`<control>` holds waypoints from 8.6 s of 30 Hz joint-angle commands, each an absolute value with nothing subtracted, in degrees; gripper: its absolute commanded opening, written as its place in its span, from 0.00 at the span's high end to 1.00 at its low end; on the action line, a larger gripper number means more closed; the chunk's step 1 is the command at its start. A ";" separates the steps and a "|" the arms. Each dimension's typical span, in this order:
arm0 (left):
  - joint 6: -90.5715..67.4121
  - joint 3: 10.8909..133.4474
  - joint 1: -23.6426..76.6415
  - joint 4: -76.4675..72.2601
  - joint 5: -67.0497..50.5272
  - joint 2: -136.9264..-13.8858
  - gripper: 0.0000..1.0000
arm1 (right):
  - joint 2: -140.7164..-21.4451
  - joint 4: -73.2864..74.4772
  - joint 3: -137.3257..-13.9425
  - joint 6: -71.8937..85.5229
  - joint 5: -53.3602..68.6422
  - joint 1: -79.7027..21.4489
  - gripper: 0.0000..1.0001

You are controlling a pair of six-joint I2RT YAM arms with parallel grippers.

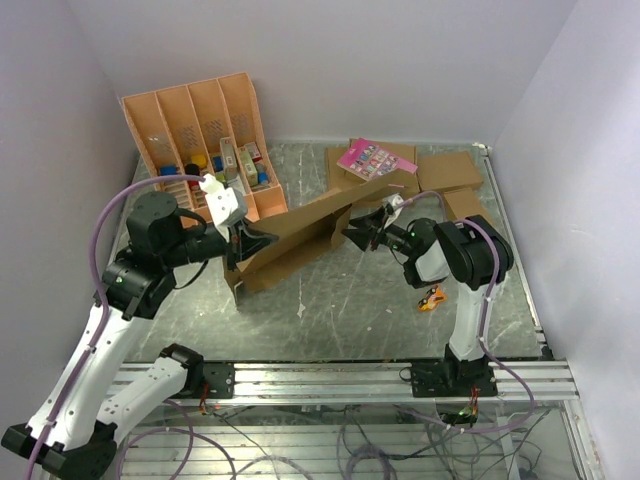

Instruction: Fold the paper box

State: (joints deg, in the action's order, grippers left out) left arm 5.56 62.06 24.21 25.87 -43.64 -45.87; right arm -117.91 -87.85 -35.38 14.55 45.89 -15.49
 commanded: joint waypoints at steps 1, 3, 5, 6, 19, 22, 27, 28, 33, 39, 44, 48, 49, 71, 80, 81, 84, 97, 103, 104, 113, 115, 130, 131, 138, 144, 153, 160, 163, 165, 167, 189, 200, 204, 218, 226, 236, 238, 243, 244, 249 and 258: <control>4.31 61.35 24.37 23.96 -46.91 -46.30 0.93 | -120.14 -101.40 -36.99 13.81 46.32 -15.82 0.52; 4.10 61.20 24.38 23.68 -46.93 -46.61 0.93 | -120.50 -101.90 -37.42 13.80 46.85 -15.89 0.49; 3.90 61.13 24.35 23.36 -46.84 -46.96 0.93 | -120.81 -101.98 -37.86 13.39 46.78 -15.91 0.46; 3.87 61.17 24.36 23.31 -46.71 -47.27 0.93 | -120.97 -101.89 -38.14 13.18 46.57 -15.91 0.43; 3.55 61.90 24.13 22.16 -42.25 -50.41 0.93 | -123.91 -102.11 -42.53 12.61 45.01 -17.13 0.47; 2.90 61.64 23.55 21.37 -42.40 -51.03 0.93 | -124.91 -102.48 -43.18 12.98 45.35 -17.61 0.56; 0.93 60.56 20.78 19.34 -44.84 -51.22 0.93 | -126.00 -102.74 -44.00 13.46 45.26 -17.95 0.72; 0.38 60.29 19.88 18.79 -45.66 -51.16 0.93 | -126.15 -102.74 -44.08 13.52 45.26 -17.93 0.74; -1.76 59.03 15.35 16.69 -49.06 -51.04 0.93 | -126.66 -102.57 -44.76 13.99 44.87 -17.93 0.86; -3.54 58.69 14.40 15.64 -48.38 -51.59 0.93 | -125.53 -101.40 -44.47 12.89 44.42 -18.02 0.92; -7.24 61.29 13.64 16.05 -42.42 -51.50 0.93 | -117.96 -89.32 -42.03 8.19 46.40 -18.00 0.97; -9.60 63.08 13.54 16.76 -36.26 -50.52 0.85 | -106.21 -62.48 -44.05 -1.69 47.92 -17.86 1.00; -10.31 63.04 13.47 16.45 -34.32 -49.89 0.81 | -103.58 -54.04 -45.17 -4.79 47.67 -17.95 1.00; -18.63 39.01 13.36 8.85 -30.03 -38.34 0.60 | -83.82 16.88 -50.61 -23.94 32.02 -17.40 1.00; -11.05 39.37 13.60 6.68 -35.67 -42.31 0.93 | -85.93 22.42 -49.98 -27.93 29.87 -18.85 1.00; -10.22 39.64 13.73 6.66 -36.12 -42.54 0.93 | -86.34 22.89 -50.07 -28.31 29.31 -19.14 1.00; -8.24 39.99 14.39 6.52 -37.18 -43.03 0.93 | -87.74 23.97 -50.23 -29.06 28.26 -19.98 0.95; -5.73 39.43 15.59 3.35 -39.13 -42.63 0.93 | -91.68 19.85 -50.34 -27.10 19.86 -23.46 0.82; -6.54 39.46 15.80 1.74 -39.71 -43.39 0.93 | -93.22 17.58 -50.45 -25.86 17.00 -24.28 0.77; -6.62 39.55 15.82 1.54 -39.83 -43.59 0.93 | -93.45 17.29 -50.53 -25.70 16.75 -24.34 0.76; -4.83 41.51 15.82 3.57 -39.87 -44.65 0.93 | -94.29 14.75 -50.23 -22.81 13.63 -24.84 0.92; -4.30 41.80 15.90 4.33 -39.62 -44.24 0.93 | -93.56 13.33 -49.53 -21.59 10.61 -25.08 1.00; -2.83 44.09 16.32 6.19 -39.28 -45.29 0.93 | -91.50 14.41 -50.24 -20.87 13.50 -24.97 0.64; -2.96 44.30 16.38 6.19 -39.20 -45.54 0.93 | -91.31 14.35 -50.31 -20.65 13.79 -24.84 0.62; -2.00 45.17 16.76 7.60 -38.69 -45.66 0.93 | -89.06 12.82 -50.13 -19.45 16.40 -22.90 0.57; -3.88 43.71 17.03 6.08 -38.41 -45.05 0.93 | -88.63 10.69 -49.53 -19.00 16.35 -22.59 0.57; -5.83 42.42 18.22 5.05 -37.13 -44.76 0.93 | -89.38 8.81 -48.61 -18.30 15.56 -22.58 0.57; -5.56 41.84 18.81 5.44 -36.01 -44.48 0.93 | -89.64 8.63 -48.45 -18.49 15.80 -22.59 0.57; -5.61 41.79 18.86 5.53 -35.78 -44.18 0.93 | -89.73 8.40 -48.43 -18.50 15.77 -22.59 0.57; -5.85 41.68 18.90 5.20 -35.88 -44.19 0.93 | -89.84 8.19 -48.35 -18.36 15.96 -22.80 0.57; -6.29 41.70 18.89 4.78 -35.99 -44.37 0.93 | -90.41 7.94 -48.11 -18.31 15.24 -23.41 0.57; -5.87 42.78 19.25 4.99 -34.33 -45.94 0.93 | -90.08 8.21 -48.51 -19.08 8.92 -26.00 0.61; -5.80 42.11 19.25 4.83 -32.65 -45.96 0.93 | -87.38 17.74 -48.90 -29.62 17.09 -24.76 0.40; -6.31 41.85 19.25 4.06 -32.78 -45.88 0.93 | -88.12 18.31 -49.10 -29.49 17.18 -24.50 0.40; -7.05 40.95 19.25 3.48 -32.00 -45.18 0.93 | -89.30 18.55 -49.47 -28.59 16.07 -24.35 0.44; -7.12 40.94 19.23 3.27 -32.08 -45.43 0.93 | -89.92 17.66 -49.47 -27.20 14.19 -24.39 0.57; -6.86 41.46 19.25 3.60 -32.17 -45.56 0.93 | -91.03 15.75 -49.39 -25.14 8.28 -24.36 0.94; -6.85 41.65 19.27 3.55 -32.25 -45.53 0.93 | -90.90 15.34 -49.39 -24.31 7.41 -24.43 1.00; -6.65 41.92 19.28 3.73 -32.42 -45.94 0.93 | -91.14 16.42 -49.92 -24.33 8.94 -24.36 0.97; -6.67 41.92 19.31 3.71 -32.43 -45.94 0.93 | -91.10 16.52 -49.97 -24.34 9.53 -24.30 0.85; -7.07 41.88 19.33 2.78 -33.06 -46.25 0.93 | -89.96 14.64 -49.95 -22.73 11.59 -24.26 0.50; -7.98 42.03 19.42 1.15 -34.07 -47.35 0.93 | -89.53 5.50 -47.16 -16.67 9.15 -24.39 0.54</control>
State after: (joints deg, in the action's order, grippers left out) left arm -7.27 41.06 18.96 5.39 -32.73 -47.29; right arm -90.59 11.68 -48.71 -20.03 10.66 -24.38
